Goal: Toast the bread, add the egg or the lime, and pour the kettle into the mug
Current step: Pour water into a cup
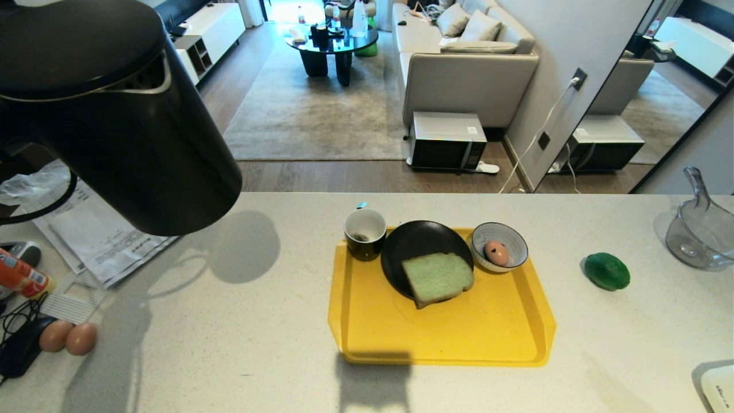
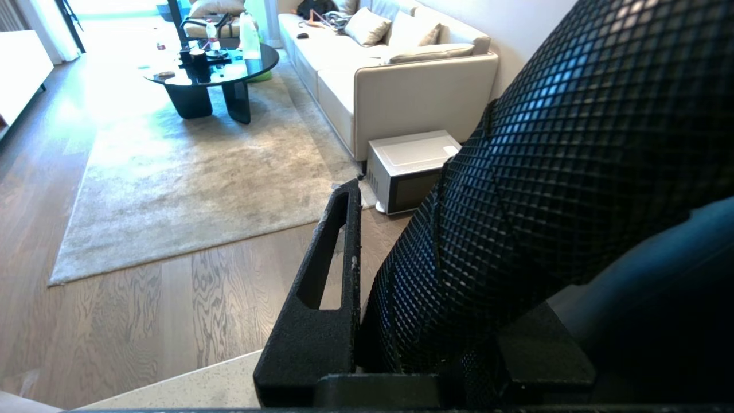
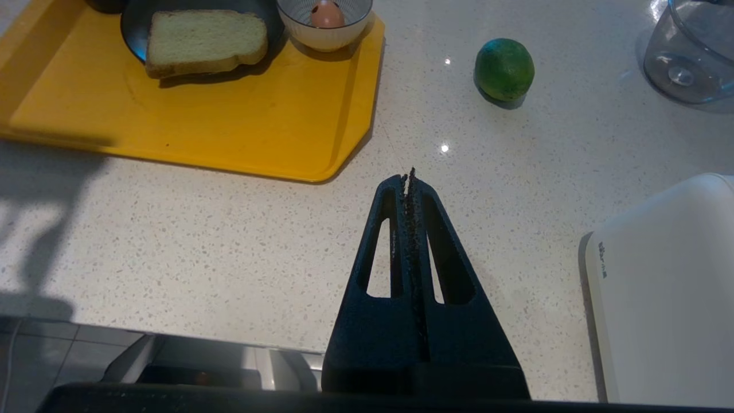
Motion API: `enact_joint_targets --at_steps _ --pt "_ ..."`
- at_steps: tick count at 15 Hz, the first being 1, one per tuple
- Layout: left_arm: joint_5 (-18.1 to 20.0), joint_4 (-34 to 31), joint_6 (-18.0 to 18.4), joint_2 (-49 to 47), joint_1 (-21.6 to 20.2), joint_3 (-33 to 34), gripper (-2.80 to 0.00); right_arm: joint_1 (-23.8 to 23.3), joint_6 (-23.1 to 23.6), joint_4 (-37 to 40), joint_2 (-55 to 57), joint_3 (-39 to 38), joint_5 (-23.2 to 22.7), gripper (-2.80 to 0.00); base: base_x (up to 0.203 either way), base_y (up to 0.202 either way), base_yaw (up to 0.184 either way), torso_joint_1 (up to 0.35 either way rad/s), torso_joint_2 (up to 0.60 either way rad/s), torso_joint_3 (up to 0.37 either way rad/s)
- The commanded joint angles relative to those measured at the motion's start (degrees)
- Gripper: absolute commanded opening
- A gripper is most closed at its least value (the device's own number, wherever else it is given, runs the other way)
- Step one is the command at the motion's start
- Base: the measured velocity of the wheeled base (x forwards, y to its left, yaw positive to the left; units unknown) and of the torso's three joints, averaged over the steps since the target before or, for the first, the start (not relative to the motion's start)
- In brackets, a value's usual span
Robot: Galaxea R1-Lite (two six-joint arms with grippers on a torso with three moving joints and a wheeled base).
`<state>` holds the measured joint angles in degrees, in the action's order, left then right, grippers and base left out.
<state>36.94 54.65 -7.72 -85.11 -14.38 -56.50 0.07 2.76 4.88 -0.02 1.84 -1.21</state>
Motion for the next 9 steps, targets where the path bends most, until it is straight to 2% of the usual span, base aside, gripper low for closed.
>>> enact_joint_targets --at_steps 1,5,9 --pt "0.24 0.37 -0.11 -0.14 -0.03 0.0 -2.8 0.01 0.15 0.05 0.02 0.0 -0.02 -2.8 0.0 0.0 0.0 0.056 -0.11 -0.037" --pt "-0.55 0.42 -0.17 0.04 -0.03 0.17 -2.8 0.01 -0.3 0.05 0.02 0.0 0.87 -2.8 0.0 0.0 0.0 0.067 -0.13 -0.054" --pt "-0.99 0.81 -0.11 0.99 -0.12 0.12 -2.8 0.01 -0.77 0.05 0.02 0.0 1.12 -2.8 0.0 0.0 0.0 0.0 0.0 0.0"
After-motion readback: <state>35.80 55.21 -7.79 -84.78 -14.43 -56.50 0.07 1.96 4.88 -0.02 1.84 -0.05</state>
